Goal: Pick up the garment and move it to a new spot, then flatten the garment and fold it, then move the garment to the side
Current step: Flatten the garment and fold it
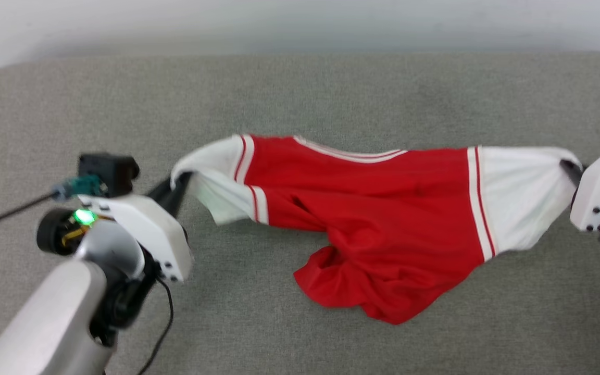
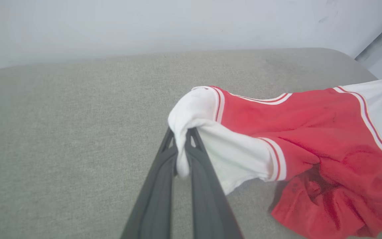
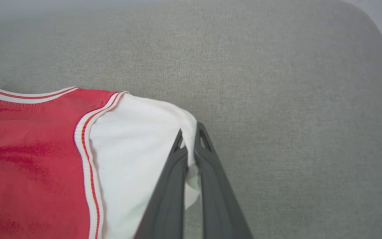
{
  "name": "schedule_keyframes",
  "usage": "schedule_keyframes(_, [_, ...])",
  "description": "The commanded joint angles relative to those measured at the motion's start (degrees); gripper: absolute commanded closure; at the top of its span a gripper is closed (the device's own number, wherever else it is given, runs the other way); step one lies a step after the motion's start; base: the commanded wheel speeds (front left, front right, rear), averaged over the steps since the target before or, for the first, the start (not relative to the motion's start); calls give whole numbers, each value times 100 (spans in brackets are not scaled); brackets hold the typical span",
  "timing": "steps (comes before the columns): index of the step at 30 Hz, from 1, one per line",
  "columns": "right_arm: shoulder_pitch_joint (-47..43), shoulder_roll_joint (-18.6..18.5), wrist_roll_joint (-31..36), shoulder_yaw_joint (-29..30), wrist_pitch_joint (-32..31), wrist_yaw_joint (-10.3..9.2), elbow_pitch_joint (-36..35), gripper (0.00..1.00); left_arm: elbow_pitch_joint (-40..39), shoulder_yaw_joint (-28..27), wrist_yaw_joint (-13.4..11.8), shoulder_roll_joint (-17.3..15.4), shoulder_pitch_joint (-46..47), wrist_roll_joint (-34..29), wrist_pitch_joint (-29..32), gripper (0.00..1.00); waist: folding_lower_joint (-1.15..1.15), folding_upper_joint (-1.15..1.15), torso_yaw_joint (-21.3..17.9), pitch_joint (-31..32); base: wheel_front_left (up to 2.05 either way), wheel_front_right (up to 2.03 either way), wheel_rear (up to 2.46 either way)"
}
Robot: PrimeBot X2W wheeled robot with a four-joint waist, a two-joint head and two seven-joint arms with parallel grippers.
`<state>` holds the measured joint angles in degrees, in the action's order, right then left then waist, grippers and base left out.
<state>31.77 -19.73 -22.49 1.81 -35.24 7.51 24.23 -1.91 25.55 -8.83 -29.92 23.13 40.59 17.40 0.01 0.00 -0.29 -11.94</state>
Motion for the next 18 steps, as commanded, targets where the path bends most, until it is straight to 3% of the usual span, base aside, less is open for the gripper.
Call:
schedule_keyframes(1, [155, -16, 48, 7, 99, -3, -41, 100, 97, -97, -11, 25, 196, 25, -65, 100, -1, 0, -52, 156, 0, 0, 0])
schedule_keyframes(10, [1297, 213, 525, -121, 869, -4, 286, 100, 1541, -423, 55, 376, 1812, 28, -337, 100, -1, 0, -176, 328, 0, 0, 0])
schedule_keyframes(18, [2641, 281, 649, -486, 1705, -4, 730, 100, 2846, -462, 269, 644, 3493, -275, -926, 100, -1, 0, -271, -87, 0, 0, 0])
